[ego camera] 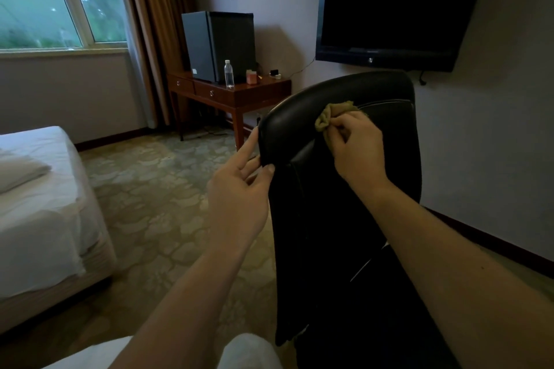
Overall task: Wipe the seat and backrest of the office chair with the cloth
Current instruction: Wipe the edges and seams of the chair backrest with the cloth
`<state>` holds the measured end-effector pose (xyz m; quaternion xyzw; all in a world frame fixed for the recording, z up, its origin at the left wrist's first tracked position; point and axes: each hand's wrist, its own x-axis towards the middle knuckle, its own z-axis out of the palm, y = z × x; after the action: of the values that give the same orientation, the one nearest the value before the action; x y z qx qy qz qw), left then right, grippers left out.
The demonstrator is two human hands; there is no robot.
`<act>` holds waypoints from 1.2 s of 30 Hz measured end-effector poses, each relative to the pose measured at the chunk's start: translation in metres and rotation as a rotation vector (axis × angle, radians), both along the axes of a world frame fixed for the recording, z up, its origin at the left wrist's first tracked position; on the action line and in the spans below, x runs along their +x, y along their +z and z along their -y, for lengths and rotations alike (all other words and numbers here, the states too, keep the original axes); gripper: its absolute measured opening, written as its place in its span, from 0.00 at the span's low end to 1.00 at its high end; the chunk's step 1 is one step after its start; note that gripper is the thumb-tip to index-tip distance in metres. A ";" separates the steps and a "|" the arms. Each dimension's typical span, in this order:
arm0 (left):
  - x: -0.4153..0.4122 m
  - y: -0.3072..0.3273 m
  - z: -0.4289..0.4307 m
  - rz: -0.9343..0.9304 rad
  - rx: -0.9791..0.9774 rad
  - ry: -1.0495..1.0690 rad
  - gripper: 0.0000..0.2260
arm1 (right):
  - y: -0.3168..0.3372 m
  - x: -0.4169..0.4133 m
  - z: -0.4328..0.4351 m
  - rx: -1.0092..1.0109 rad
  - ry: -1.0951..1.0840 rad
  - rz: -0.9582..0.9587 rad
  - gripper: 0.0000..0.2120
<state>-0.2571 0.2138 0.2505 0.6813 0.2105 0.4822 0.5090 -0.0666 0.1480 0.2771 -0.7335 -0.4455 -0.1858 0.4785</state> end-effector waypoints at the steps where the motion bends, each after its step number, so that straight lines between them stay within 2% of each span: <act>1: 0.000 0.000 -0.001 -0.001 0.008 -0.003 0.27 | 0.004 0.009 -0.001 -0.014 -0.019 -0.021 0.05; 7: 0.001 0.000 -0.002 0.001 0.016 -0.016 0.26 | 0.023 0.038 -0.002 -0.090 -0.081 -0.115 0.08; 17: 0.006 0.000 -0.003 -0.023 0.034 0.013 0.27 | 0.002 0.006 0.005 -0.122 0.066 0.144 0.04; 23: 0.008 0.001 -0.006 -0.016 0.004 -0.008 0.26 | 0.023 0.043 -0.001 -0.126 -0.035 -0.036 0.04; 27: 0.009 0.002 -0.006 -0.002 0.005 -0.004 0.26 | 0.020 0.043 -0.007 -0.069 -0.113 -0.071 0.06; 33: 0.020 0.000 -0.015 0.001 -0.002 0.009 0.26 | -0.009 0.017 -0.012 0.028 -0.030 0.072 0.04; 36: 0.027 0.000 -0.020 -0.004 0.007 0.001 0.26 | -0.009 0.028 -0.010 0.003 -0.005 0.137 0.04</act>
<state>-0.2298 0.2336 0.2502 0.6839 0.2102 0.4818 0.5059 -0.0382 0.1584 0.2678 -0.7193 -0.4752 -0.2374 0.4477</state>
